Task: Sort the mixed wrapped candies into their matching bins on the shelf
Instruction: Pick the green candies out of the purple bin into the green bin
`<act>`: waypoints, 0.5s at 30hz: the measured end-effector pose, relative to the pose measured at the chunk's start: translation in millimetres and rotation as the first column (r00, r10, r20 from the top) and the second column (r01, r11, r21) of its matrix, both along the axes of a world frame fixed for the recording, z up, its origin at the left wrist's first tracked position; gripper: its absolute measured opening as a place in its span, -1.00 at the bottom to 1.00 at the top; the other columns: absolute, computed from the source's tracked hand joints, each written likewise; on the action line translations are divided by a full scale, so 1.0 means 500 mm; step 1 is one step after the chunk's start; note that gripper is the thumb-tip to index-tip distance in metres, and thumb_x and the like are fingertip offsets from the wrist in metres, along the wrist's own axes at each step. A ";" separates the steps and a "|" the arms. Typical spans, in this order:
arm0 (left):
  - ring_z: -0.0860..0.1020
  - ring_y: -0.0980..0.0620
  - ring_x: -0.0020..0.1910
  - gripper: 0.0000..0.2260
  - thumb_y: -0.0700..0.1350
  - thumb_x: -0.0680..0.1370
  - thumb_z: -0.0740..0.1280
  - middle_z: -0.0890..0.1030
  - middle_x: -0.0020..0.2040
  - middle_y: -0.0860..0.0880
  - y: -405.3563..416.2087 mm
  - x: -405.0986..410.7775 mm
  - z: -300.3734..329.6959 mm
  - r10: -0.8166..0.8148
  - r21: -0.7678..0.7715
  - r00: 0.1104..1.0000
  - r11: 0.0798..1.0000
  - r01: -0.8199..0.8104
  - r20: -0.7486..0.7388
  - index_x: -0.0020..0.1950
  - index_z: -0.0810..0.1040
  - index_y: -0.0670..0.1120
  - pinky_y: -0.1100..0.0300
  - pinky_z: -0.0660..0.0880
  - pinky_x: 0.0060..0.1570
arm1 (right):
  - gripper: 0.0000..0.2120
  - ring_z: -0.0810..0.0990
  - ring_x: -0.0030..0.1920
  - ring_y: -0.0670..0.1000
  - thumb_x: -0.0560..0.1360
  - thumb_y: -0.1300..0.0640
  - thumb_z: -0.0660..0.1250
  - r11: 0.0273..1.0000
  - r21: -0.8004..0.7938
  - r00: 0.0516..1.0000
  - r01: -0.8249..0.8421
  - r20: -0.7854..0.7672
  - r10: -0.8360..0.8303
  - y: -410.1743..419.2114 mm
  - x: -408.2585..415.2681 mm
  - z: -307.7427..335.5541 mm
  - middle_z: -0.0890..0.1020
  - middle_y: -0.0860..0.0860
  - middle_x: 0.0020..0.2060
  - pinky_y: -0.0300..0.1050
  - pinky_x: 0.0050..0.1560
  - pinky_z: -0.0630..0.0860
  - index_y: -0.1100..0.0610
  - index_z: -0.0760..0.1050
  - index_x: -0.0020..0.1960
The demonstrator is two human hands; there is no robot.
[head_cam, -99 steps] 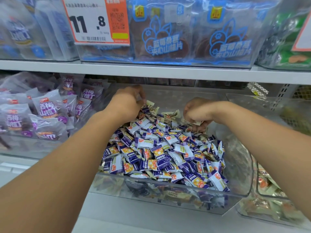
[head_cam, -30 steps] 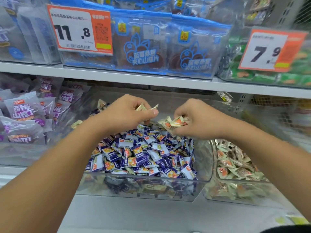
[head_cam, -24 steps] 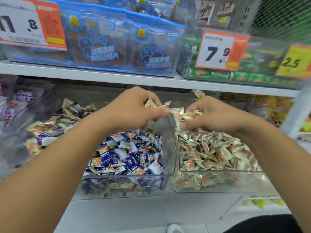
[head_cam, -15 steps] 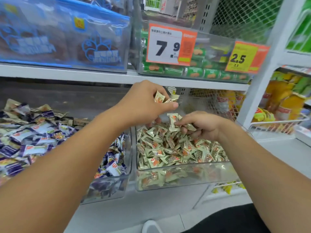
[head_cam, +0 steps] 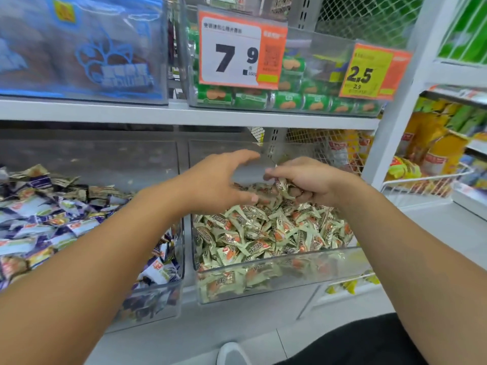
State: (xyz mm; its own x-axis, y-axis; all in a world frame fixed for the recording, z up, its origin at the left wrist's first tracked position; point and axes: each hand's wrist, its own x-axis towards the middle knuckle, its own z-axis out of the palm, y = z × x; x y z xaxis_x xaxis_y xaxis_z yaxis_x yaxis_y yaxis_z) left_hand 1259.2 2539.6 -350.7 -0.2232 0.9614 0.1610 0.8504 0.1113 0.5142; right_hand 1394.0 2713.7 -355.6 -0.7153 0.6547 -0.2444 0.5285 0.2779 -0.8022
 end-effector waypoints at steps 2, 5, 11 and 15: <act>0.44 0.12 0.34 -0.48 0.05 0.52 0.43 0.49 0.38 0.09 -0.007 -0.003 0.002 0.012 0.089 0.999 0.996 -0.007 -0.051 0.45 0.39 0.10 0.27 0.31 0.26 | -0.75 0.37 -0.37 0.00 0.54 -0.13 0.36 0.986 0.163 0.999 -0.016 -0.027 0.020 -0.007 -0.008 -0.002 0.53 0.01 -0.28 -0.19 -0.44 0.23 0.01 0.60 0.08; 0.53 0.16 0.16 -0.71 0.02 0.54 0.41 0.61 0.17 0.12 -0.020 -0.018 0.003 0.049 0.193 0.995 0.981 -0.032 -0.085 0.26 0.55 0.09 0.27 0.40 0.19 | -0.68 0.56 -0.06 0.04 0.63 -0.06 0.21 0.945 0.302 0.991 -0.129 0.002 0.134 -0.033 -0.025 0.002 0.63 0.00 0.06 -0.14 -0.17 0.44 0.04 0.55 0.29; 0.56 0.29 0.01 -0.88 -0.08 0.54 0.41 0.63 -0.02 0.19 -0.094 -0.072 0.008 0.156 0.318 0.987 0.938 -0.139 -0.028 0.07 0.63 0.05 0.60 0.34 -0.07 | -0.57 0.58 0.21 0.19 0.65 -0.03 0.12 0.744 0.619 0.968 -0.250 0.135 0.212 -0.086 -0.042 0.028 0.62 0.17 0.22 0.02 0.21 0.49 0.27 0.60 0.17; 0.59 0.19 -0.07 -0.89 -0.10 0.55 0.39 0.66 -0.06 0.11 -0.180 -0.145 0.017 0.322 0.245 0.943 0.924 -0.294 -0.083 0.05 0.66 -0.02 0.60 0.35 -0.11 | -0.83 0.62 -0.11 -0.15 0.57 0.15 0.30 0.533 0.795 0.890 -0.290 0.018 0.456 -0.203 -0.090 0.055 0.69 -0.08 -0.12 -0.20 -0.04 0.56 0.08 0.67 0.02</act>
State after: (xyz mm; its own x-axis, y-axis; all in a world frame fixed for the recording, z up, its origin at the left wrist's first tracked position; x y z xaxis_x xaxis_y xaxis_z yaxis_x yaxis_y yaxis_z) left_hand 1186.6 2449.6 -342.4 -0.4684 0.7831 0.4091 0.8492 0.2712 0.4532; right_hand 1349.2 2612.1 -328.3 -0.9122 0.1970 0.3592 0.1066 0.9607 -0.2562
